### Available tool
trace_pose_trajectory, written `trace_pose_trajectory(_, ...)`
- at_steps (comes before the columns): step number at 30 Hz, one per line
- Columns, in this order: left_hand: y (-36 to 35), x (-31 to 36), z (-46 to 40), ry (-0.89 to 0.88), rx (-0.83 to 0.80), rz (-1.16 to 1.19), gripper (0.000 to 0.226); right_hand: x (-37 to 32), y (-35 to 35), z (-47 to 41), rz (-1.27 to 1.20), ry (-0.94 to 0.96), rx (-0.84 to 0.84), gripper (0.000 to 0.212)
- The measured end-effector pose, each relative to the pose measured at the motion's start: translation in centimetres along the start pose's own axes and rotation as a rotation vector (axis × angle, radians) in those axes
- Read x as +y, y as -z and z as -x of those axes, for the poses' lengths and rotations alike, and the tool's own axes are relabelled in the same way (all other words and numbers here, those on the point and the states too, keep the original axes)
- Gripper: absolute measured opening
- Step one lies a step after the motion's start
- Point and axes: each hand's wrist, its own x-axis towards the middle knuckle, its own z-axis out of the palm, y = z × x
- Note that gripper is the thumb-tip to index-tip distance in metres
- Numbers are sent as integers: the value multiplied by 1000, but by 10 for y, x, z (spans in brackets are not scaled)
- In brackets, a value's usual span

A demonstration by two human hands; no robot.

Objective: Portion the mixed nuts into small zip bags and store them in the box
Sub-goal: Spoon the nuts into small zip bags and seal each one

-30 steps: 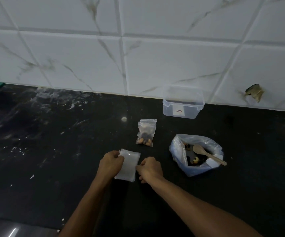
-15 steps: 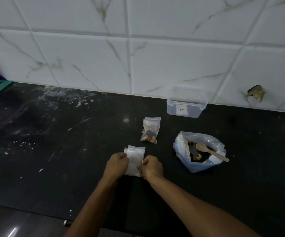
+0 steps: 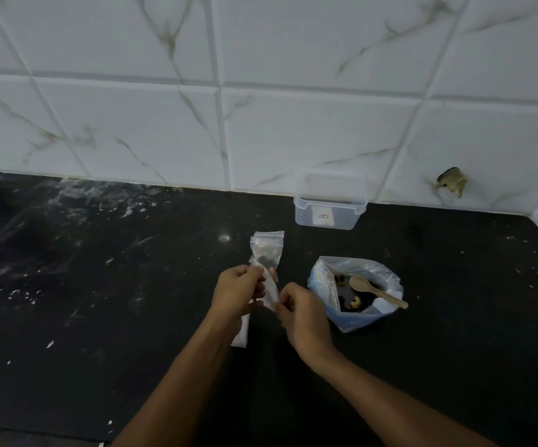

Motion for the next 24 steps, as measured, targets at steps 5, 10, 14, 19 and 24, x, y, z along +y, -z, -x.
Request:
trace_pose_trajectory(5,-33,10,-5,-118,-70,-146,25,10,36,3,-58,-5,-36,5)
trace_pose_trajectory(10,-59,19,-2,-351,-107,-362,26,16,78,0,-241,-70,206,24)
trace_pose_trajectory(14,-80,26,2,-435,-272,-371,29,10,107,-14,-220,-209,207,30)
trace_pose_trajectory(19,-102,32,8,-386,-439,-214,27,5,135,-11,-238,-233,131,28)
trace_pose_trajectory(24,-111,30,8,-319,-512,-165,28,11,150,-9,-304,-262,52,20)
